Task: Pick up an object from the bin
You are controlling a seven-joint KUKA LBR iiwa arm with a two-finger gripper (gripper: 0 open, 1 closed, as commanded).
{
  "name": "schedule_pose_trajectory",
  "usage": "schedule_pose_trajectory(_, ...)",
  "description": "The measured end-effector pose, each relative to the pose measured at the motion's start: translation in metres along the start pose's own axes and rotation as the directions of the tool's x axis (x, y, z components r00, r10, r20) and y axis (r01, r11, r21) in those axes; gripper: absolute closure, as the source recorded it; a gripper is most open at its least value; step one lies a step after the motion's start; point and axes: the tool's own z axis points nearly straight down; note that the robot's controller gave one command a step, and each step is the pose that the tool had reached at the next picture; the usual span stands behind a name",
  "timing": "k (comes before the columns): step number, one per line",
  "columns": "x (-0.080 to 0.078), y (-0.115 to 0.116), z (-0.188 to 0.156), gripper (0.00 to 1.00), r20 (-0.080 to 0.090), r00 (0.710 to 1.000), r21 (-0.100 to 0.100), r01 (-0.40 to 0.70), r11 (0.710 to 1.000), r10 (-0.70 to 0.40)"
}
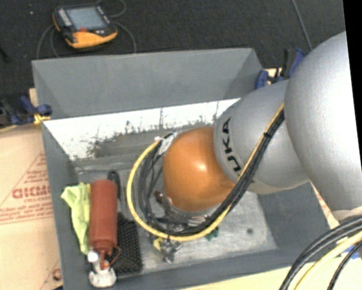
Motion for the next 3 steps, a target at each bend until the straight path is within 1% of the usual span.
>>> schedule_pose_trajectory(2, 0.0, 0.0, -0.019, 1.0, 0.0, 1.0, 0.0, -0.002, 1.0, 0.002)
schedule_pose_trajectory(3, -0.001, -0.001, -0.026, 1.0, 0.003, 1.0, 0.001, -0.003, 1.0, 0.003)
